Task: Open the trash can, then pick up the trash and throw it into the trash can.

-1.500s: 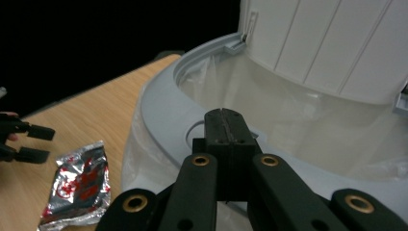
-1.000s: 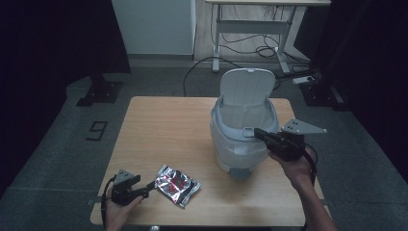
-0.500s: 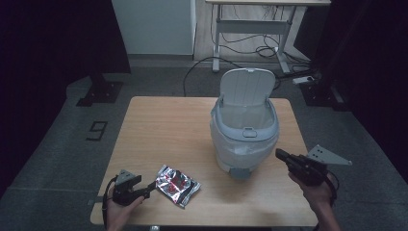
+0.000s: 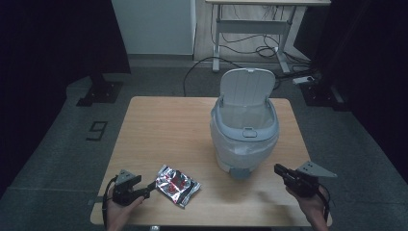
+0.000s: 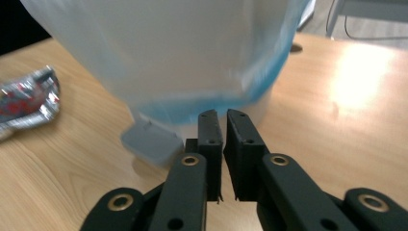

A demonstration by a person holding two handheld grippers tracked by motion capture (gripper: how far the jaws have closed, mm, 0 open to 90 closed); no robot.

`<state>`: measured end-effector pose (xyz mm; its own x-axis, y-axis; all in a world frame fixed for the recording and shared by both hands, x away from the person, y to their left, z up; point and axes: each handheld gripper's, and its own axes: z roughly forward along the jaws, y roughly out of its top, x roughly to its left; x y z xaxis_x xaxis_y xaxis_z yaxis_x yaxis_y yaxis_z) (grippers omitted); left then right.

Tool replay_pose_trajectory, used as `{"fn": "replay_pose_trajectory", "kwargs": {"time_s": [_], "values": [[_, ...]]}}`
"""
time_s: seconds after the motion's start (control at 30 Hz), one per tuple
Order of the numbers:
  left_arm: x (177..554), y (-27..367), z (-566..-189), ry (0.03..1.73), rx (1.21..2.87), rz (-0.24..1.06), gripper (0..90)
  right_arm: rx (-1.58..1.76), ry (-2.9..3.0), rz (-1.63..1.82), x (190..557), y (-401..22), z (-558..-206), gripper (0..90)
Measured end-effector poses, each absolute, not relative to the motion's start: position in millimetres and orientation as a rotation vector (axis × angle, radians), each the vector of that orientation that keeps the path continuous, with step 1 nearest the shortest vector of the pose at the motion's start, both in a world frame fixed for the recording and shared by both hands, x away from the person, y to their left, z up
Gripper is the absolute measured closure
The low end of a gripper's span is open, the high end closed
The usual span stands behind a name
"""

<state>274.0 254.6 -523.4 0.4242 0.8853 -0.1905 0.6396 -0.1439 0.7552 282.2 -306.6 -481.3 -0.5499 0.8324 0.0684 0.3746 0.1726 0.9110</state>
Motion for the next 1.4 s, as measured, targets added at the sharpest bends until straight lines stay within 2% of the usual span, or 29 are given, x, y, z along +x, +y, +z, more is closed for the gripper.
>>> {"fn": "replay_pose_trajectory", "kwargs": {"time_s": [0.13, 0.33, 0.37, 0.5, 1.03, 1.4], "values": [[274, 255, -524, 1.301, 1.871, 0.385, 28.8, 1.172, 2.031, 1.312, 284, -307, -501, 81.4], [274, 255, -524, 1.298, 1.874, 0.388, 28.8, 1.206, 2.04, 1.289, 286, -307, -514, 71.5], [274, 255, -524, 1.297, 1.875, 0.388, 28.8, 1.215, 2.054, 1.271, 285, -306, -520, 67.6], [274, 255, -523, 1.296, 1.873, 0.389, 28.7, 1.23, 2.066, 1.253, 284, -305, -525, 64.9], [278, 247, -518, 1.26, 1.865, 0.375, 27.4, 1.25, 2.071, 1.211, 285, -306, -531, 61.2], [306, 227, -522, 1.243, 1.908, 0.348, 27.7, 1.26, 2.078, 1.196, 285, -305, -533, 61.1]]}}
